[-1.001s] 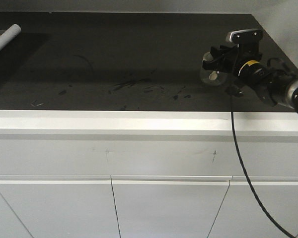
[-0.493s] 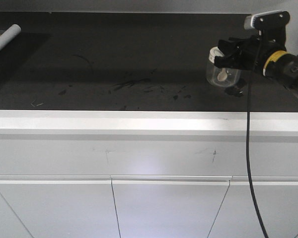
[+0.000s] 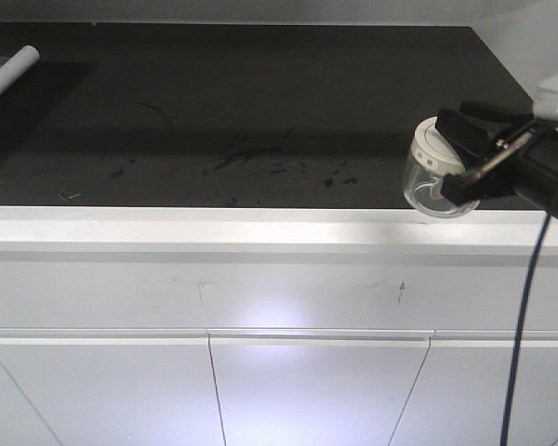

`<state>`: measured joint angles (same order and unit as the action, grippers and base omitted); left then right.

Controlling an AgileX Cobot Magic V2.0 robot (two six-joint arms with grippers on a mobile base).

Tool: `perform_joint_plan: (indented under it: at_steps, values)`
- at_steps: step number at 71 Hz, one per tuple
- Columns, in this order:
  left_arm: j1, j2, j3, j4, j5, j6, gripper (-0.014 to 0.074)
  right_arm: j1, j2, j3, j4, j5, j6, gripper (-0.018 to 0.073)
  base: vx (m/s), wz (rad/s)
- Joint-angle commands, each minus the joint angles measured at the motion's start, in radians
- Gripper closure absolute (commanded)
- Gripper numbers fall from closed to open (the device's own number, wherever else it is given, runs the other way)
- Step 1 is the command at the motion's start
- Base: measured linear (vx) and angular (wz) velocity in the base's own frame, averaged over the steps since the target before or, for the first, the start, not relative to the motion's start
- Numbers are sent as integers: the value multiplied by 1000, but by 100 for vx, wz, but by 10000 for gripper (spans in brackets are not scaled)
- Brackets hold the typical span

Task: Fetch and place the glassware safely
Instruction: 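Lift the glass jar with the right gripper out of the hood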

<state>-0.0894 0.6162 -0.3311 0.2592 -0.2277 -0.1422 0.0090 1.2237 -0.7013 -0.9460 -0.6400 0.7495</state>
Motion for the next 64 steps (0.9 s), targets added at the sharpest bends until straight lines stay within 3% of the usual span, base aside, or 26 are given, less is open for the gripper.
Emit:
perform_joint_plan:
  at_steps: [1,15,42,51,64]
  values:
    - [-7,1,-27,-7,-67,-10,603,-2,-86,22,35,-115,-2,563,0,0]
    - [-7,1,-27,-7,-67,-10,603,36,-154,74,11,-105,12,561,0,0]
    - [-7,1,-27,-7,-67,-10,603,475,-155,74,23,70,-31,561,0,0]
    - [-7,1,-27,-7,-67,-10,603,569,-155,74,31,74,-31,561,0,0]
    - [-7,1,-27,-7,-67,-10,603,638,-155,74,33,78,-31,561,0,0]
